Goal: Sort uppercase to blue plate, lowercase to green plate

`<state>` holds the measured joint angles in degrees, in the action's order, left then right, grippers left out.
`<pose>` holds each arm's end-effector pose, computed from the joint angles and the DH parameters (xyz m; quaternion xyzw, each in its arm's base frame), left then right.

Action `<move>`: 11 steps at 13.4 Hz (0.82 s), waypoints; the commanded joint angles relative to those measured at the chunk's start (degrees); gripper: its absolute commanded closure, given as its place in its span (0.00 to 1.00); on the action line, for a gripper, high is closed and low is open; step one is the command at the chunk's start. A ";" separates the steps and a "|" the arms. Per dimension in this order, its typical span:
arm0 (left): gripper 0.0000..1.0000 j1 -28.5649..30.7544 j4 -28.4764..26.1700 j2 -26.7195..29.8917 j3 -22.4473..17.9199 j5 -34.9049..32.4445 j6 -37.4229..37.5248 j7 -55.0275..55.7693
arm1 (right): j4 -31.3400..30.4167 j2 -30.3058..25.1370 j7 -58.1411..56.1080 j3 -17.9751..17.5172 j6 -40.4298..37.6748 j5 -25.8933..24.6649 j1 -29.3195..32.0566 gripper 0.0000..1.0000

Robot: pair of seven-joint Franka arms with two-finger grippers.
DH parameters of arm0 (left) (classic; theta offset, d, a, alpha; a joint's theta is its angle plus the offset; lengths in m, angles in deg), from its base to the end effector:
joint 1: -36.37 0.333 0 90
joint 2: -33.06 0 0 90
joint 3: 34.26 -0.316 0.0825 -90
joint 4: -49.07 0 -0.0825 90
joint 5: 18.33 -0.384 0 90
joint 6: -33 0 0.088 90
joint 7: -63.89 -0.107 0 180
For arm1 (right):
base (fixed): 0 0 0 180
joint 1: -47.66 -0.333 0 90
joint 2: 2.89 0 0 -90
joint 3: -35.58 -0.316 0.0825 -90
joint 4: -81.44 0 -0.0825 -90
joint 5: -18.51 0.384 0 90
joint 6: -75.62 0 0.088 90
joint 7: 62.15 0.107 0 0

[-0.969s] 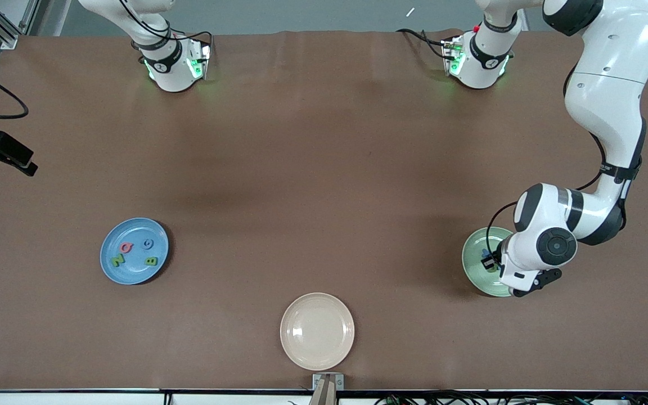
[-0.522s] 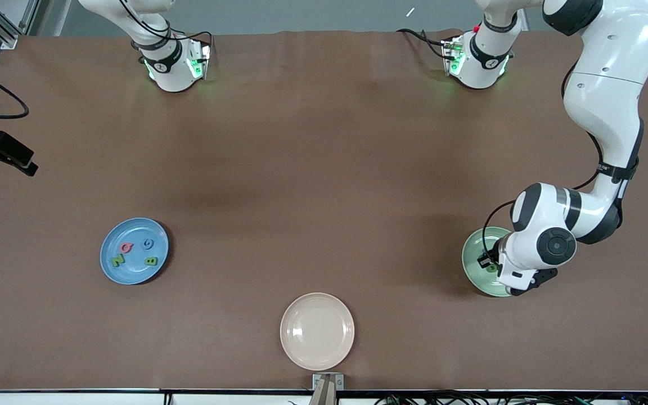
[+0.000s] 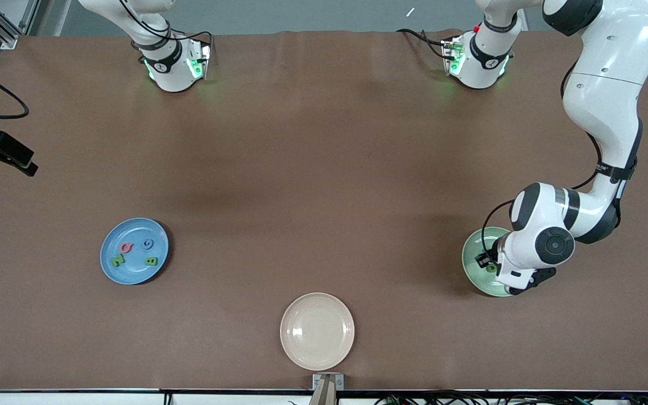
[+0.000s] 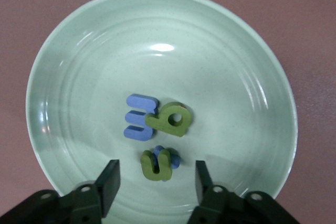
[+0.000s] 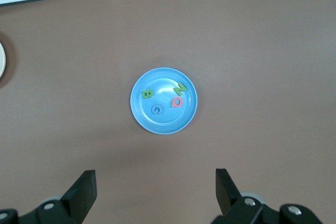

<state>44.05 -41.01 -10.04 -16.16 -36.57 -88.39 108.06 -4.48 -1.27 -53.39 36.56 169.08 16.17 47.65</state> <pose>0.6772 -0.0823 0.2009 -0.9701 -0.2286 0.0620 0.0527 0.5699 -0.0136 0.6482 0.9949 -0.0845 0.0529 0.0171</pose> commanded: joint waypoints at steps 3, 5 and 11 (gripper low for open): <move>0.00 -0.12 1.04 2.84 0.44 -0.12 0.10 -0.22 | -0.47 -0.65 -0.06 -0.19 0.40 -0.82 -0.17 0.00; 0.00 -0.47 1.57 4.33 0.53 -0.65 0.19 -0.39 | -0.47 -0.65 0.29 -0.19 0.49 -0.82 -0.16 0.00; 0.00 0.31 2.98 10.40 0.44 -0.39 0.54 -7.77 | -0.56 -0.65 0.47 -0.27 1.63 -0.82 -0.43 0.00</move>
<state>43.91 -37.67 -2.34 -15.65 -36.70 -88.58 102.51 -4.48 -1.27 -53.38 36.51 169.96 16.17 47.64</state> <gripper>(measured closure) 0.000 0.000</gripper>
